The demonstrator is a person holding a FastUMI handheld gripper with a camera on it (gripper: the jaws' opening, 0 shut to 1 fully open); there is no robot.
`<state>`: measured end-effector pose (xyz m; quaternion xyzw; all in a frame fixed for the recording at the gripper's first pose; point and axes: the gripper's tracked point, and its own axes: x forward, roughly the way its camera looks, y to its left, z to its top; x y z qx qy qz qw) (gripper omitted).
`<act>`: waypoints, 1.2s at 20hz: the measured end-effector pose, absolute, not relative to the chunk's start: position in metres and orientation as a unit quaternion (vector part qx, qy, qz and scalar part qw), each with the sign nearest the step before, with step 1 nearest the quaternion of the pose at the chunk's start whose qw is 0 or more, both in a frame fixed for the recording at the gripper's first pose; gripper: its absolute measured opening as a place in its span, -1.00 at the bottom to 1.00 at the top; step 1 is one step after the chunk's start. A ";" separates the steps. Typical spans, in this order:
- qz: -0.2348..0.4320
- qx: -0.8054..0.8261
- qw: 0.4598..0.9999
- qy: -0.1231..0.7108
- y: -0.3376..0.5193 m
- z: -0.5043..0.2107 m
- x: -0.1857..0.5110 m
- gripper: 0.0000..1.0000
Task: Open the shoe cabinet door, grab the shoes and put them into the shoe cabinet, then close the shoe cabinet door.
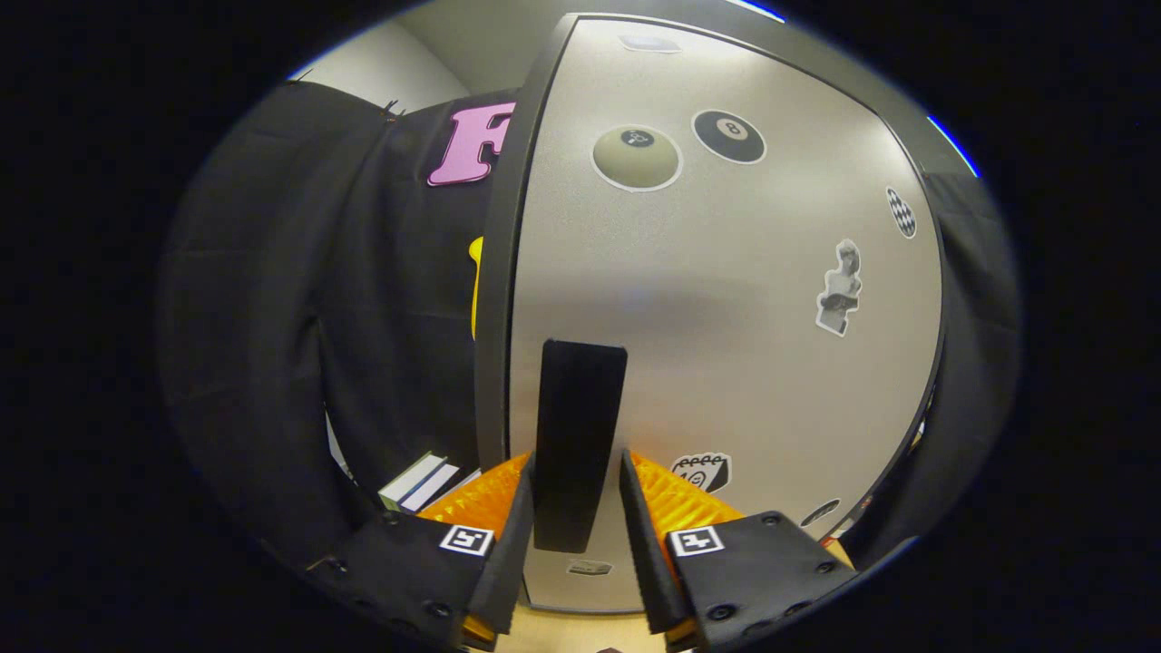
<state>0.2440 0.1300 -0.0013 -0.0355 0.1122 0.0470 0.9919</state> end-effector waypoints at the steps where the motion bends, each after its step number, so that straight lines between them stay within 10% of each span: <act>1: 0.042 -0.031 0.992 0.111 0.130 0.001 0.243 -0.06; 13: 0.082 -0.050 0.989 0.109 0.131 -0.001 0.238 -0.83; 24: 0.114 -0.027 0.989 0.086 0.113 0.007 0.173 -0.84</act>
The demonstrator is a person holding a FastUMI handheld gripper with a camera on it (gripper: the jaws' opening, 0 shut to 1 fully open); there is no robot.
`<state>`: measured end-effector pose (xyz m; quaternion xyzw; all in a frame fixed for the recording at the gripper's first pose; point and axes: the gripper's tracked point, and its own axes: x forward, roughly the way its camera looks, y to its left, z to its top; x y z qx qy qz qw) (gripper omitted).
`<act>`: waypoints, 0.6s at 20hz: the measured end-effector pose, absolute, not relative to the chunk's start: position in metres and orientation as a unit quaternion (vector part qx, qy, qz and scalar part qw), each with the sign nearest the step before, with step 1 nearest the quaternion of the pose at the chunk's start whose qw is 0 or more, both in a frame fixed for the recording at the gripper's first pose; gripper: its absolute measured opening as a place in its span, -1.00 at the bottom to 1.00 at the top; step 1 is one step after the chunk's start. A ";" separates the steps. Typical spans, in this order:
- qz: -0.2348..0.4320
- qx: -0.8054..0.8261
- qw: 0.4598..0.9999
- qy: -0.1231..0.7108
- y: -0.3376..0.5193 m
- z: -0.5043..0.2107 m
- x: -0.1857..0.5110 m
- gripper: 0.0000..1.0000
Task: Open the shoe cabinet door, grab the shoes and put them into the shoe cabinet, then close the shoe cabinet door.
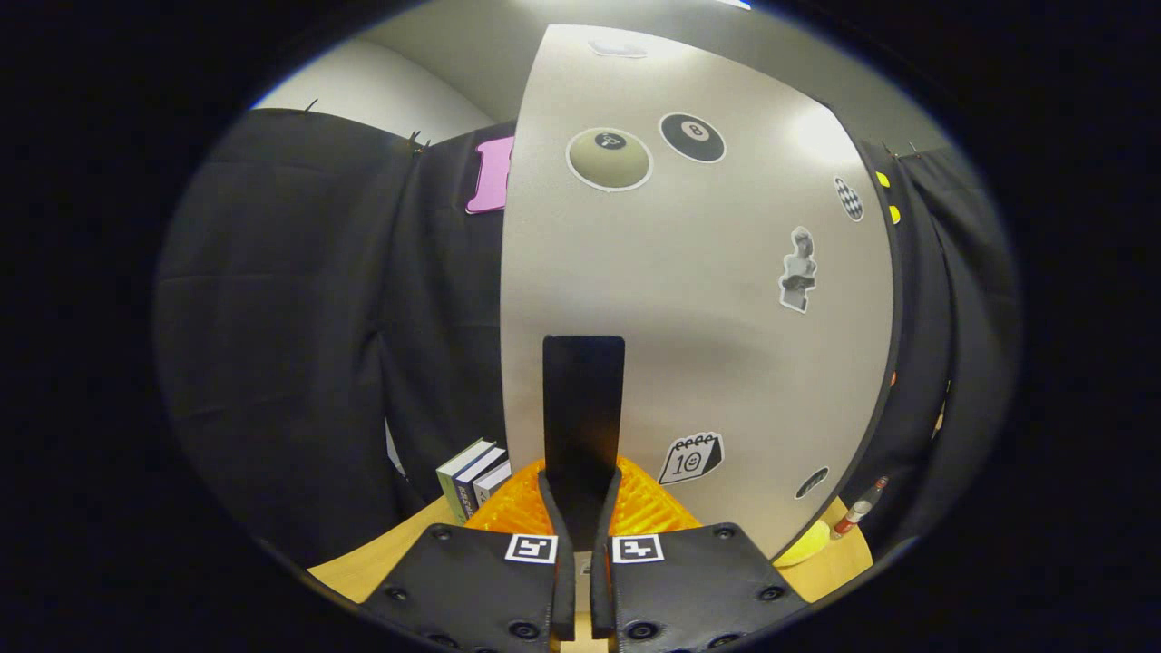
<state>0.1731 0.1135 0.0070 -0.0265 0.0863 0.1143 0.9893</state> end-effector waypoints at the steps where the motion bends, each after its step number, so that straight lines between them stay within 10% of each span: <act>1: 0.116 -0.028 0.989 0.086 0.109 0.008 0.167 -0.84; 12: 0.121 -0.036 0.989 0.081 0.061 0.013 0.121 -0.85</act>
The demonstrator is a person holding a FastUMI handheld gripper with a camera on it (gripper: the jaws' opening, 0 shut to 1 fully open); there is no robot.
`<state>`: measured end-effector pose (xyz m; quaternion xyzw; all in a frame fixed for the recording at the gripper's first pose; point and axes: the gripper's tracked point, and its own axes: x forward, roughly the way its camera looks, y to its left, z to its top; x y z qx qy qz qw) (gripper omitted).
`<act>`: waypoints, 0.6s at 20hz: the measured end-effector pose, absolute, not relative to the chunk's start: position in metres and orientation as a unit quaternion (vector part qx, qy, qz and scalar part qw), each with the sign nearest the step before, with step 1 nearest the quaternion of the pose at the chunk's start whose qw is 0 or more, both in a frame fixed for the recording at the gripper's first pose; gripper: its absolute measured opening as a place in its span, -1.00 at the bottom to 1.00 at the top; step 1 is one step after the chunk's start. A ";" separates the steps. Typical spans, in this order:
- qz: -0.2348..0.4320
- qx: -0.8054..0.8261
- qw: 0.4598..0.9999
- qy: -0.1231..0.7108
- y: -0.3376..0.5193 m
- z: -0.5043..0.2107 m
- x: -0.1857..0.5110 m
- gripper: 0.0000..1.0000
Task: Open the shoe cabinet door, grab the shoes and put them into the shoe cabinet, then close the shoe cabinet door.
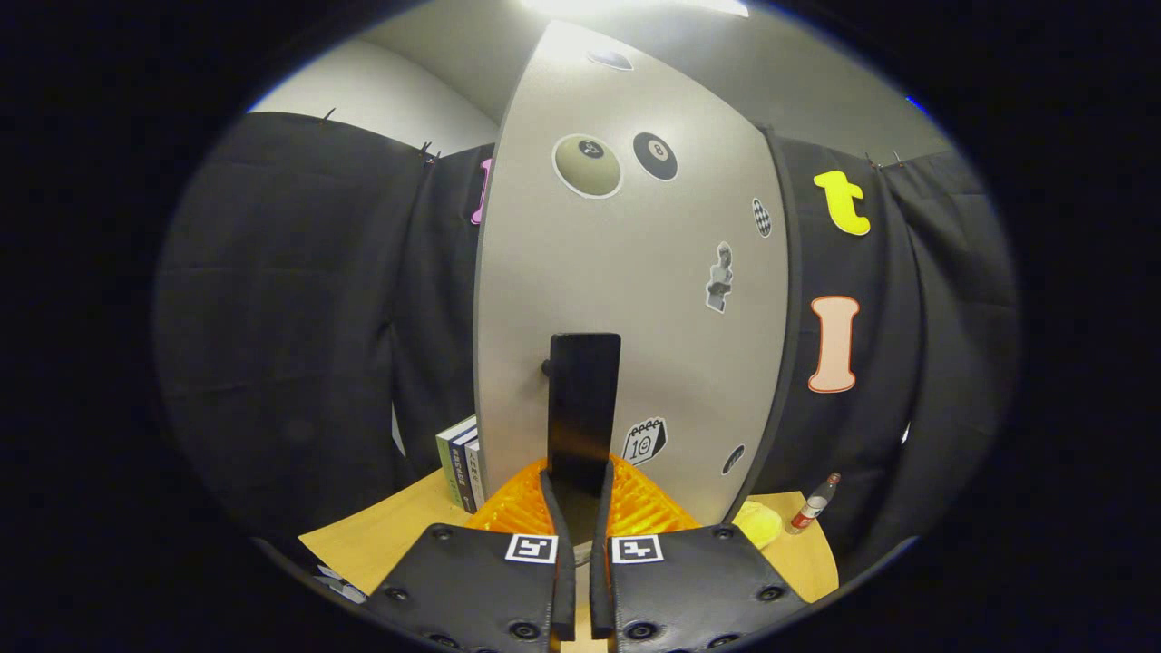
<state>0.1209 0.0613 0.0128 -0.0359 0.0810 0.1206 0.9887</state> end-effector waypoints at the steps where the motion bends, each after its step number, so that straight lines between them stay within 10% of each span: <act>1: 0.120 -0.034 0.989 0.081 0.057 0.014 0.119 -0.85; 12: 0.092 -0.032 0.991 0.096 0.005 0.016 0.093 -0.86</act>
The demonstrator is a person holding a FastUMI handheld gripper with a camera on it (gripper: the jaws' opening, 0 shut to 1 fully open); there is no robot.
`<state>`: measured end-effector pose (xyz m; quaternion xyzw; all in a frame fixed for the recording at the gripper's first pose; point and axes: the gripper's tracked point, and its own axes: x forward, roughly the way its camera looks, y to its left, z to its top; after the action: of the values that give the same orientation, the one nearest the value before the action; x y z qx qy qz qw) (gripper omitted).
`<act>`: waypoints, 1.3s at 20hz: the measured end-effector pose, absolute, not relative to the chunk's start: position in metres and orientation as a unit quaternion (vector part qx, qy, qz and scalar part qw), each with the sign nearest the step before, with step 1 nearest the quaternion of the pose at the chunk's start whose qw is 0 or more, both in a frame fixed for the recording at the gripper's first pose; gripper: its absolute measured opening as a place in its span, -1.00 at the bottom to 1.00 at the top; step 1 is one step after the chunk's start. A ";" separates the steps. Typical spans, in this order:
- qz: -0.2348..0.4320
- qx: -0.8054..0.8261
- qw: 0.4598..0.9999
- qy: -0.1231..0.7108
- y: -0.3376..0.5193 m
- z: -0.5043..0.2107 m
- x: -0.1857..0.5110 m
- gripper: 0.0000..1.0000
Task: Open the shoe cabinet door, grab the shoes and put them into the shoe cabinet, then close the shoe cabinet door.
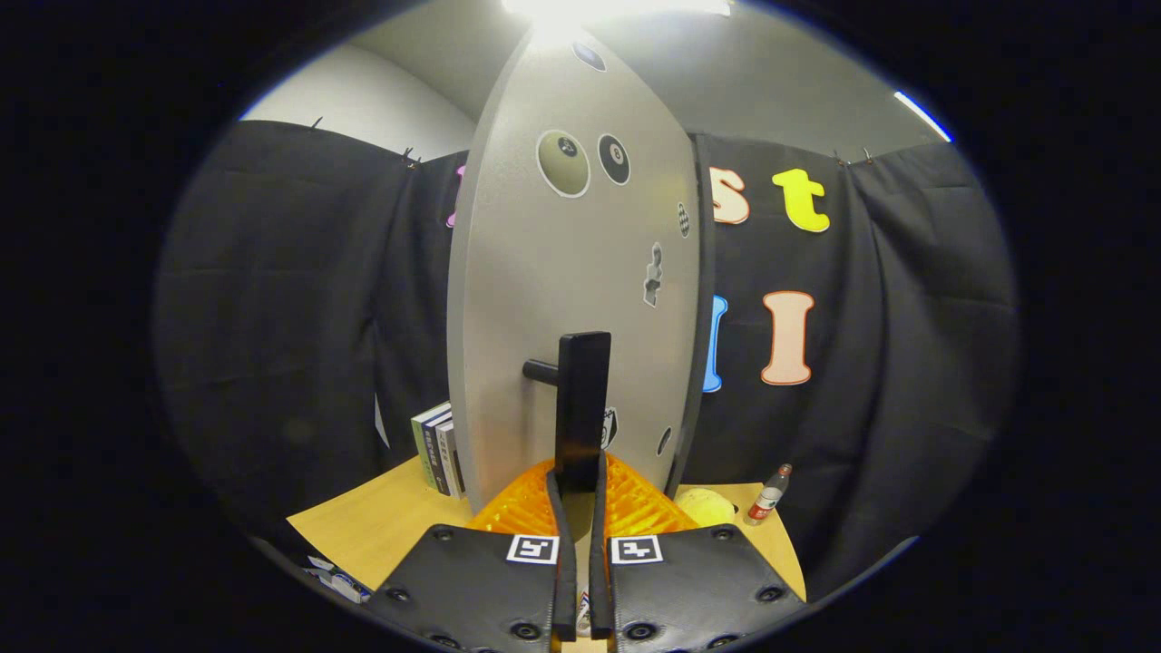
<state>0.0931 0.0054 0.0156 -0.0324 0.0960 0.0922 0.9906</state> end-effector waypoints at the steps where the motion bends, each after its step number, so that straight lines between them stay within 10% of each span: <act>1: 0.090 -0.031 0.991 0.098 0.001 0.016 0.090 -0.86; 15: 0.067 -0.001 0.997 0.029 -0.125 0.031 0.091 -0.90; 26: 0.007 0.034 0.998 0.049 -0.139 0.020 0.047 0.26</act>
<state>0.0469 -0.1390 0.0205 0.0339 0.0490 0.0073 0.9982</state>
